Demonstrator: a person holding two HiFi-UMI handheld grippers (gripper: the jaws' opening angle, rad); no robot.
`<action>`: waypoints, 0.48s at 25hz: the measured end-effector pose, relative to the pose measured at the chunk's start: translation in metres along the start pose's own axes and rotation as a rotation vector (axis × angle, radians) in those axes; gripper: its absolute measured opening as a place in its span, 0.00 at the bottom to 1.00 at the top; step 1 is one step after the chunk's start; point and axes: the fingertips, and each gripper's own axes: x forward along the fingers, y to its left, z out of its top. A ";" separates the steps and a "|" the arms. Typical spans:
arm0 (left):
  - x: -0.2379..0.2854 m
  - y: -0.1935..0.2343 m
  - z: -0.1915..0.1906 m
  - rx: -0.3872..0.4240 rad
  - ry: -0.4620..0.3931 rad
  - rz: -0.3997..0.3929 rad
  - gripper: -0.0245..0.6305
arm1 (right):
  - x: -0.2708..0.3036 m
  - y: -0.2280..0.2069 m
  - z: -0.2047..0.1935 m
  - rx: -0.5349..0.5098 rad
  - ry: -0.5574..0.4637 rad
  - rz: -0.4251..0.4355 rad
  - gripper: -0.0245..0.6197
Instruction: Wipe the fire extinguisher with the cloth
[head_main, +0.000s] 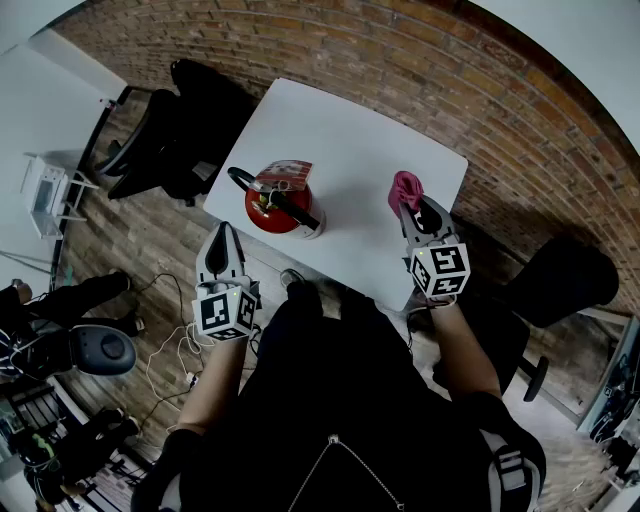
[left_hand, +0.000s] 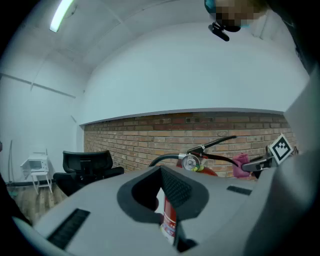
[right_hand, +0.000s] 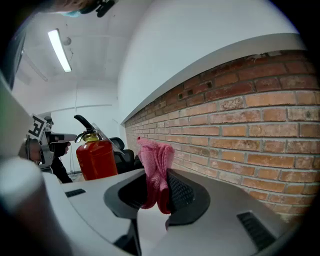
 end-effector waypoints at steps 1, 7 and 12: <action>0.000 -0.002 -0.001 -0.006 0.003 -0.006 0.08 | 0.000 -0.001 -0.003 0.005 0.009 0.000 0.21; -0.003 -0.004 -0.012 -0.026 0.029 -0.012 0.08 | 0.022 -0.009 -0.033 0.048 0.104 0.031 0.21; -0.004 -0.010 -0.021 -0.022 0.057 -0.014 0.08 | 0.053 -0.016 -0.076 0.154 0.218 0.134 0.21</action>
